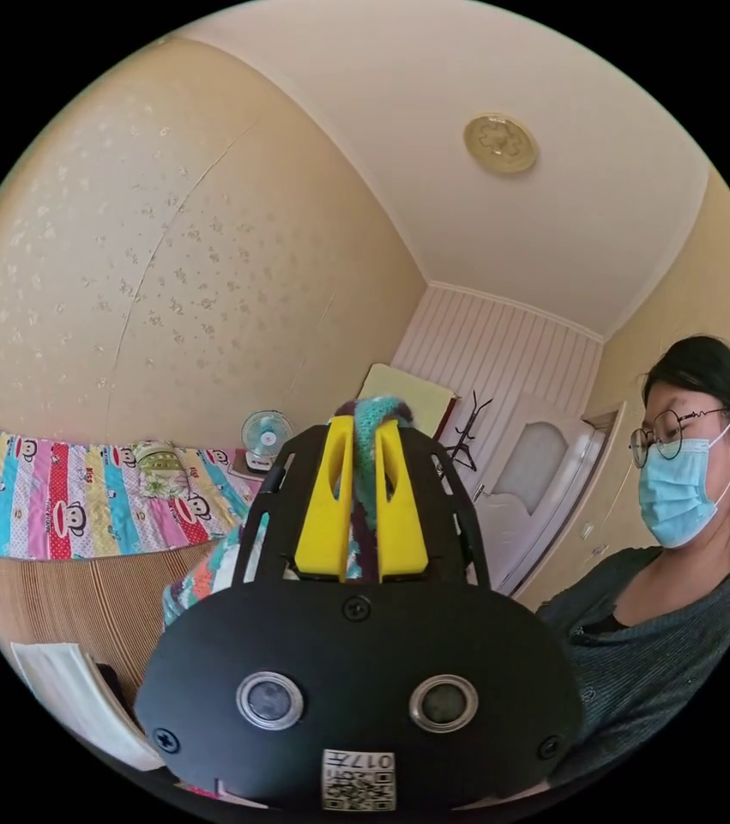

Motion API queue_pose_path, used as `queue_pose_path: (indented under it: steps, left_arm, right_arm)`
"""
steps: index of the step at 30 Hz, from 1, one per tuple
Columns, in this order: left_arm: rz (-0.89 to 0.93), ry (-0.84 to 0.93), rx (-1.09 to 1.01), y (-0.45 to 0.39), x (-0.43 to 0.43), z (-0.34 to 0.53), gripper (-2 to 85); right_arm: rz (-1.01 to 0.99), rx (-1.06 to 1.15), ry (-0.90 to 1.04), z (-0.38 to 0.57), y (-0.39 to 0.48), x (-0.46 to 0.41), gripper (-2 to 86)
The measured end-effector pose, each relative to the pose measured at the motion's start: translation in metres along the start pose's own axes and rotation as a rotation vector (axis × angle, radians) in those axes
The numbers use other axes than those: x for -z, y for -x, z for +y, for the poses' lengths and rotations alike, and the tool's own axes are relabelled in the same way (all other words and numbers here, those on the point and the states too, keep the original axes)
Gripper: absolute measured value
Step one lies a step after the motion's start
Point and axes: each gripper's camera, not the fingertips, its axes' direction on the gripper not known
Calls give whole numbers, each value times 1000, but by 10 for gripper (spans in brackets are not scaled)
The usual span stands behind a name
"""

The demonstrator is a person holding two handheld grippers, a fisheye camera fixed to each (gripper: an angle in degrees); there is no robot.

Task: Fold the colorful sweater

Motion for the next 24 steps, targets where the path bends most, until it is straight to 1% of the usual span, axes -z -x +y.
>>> queue_pose_path:
  steps: [4, 6, 8, 11, 13, 15, 16, 17, 18, 19, 20, 21, 22, 23, 24]
  left_arm:
    - [23, 71, 31, 25, 39, 24, 45]
    - [46, 86, 5, 22, 55, 36, 45]
    - [78, 82, -26, 13, 69, 45, 45]
    - [158, 67, 4, 12, 83, 38, 45]
    - [194, 130, 15, 23, 79, 18, 46]
    - [145, 206, 44, 39, 64, 3, 46]
    - [62, 252, 78, 55, 47, -7, 46]
    - [16, 271, 103, 66, 36, -11, 45]
    - [-61, 321, 152, 90, 8, -18, 44]
    - [-129, 385, 181, 118, -25, -22, 45]
    - [-158, 414, 202, 135, -44, -22, 46]
    - [-203, 456, 284, 176, -79, -19, 50]
    - [-260, 478, 391, 221, -112, -9, 57]
    - [-301, 486, 448, 243, -127, -1, 62]
    - [-417, 505, 560, 285, -148, 19, 72]
  right_arm:
    - [134, 71, -147, -36, 24, 73, 34]
    - [197, 119, -256, -53, 43, 119, 34]
    - [219, 160, -341, -69, 55, 153, 34]
    - [282, 196, -454, -99, 68, 194, 34]
    - [313, 162, -467, -125, 60, 205, 34]
    - [322, 105, -390, -167, 21, 193, 35]
    - [317, 79, -356, -179, 6, 185, 35]
    - [328, 16, -252, -206, -33, 158, 35]
    - [382, -40, -115, -233, -76, 119, 35]
    - [411, -72, -37, -246, -102, 94, 36]
    - [443, -154, 100, -263, -160, 39, 36]
    - [432, -239, 217, -270, -222, -20, 38]
    - [422, -261, 268, -268, -250, -49, 38]
    - [414, -289, 386, -256, -297, -104, 40]
    - [415, -332, 520, -234, -334, -148, 40]
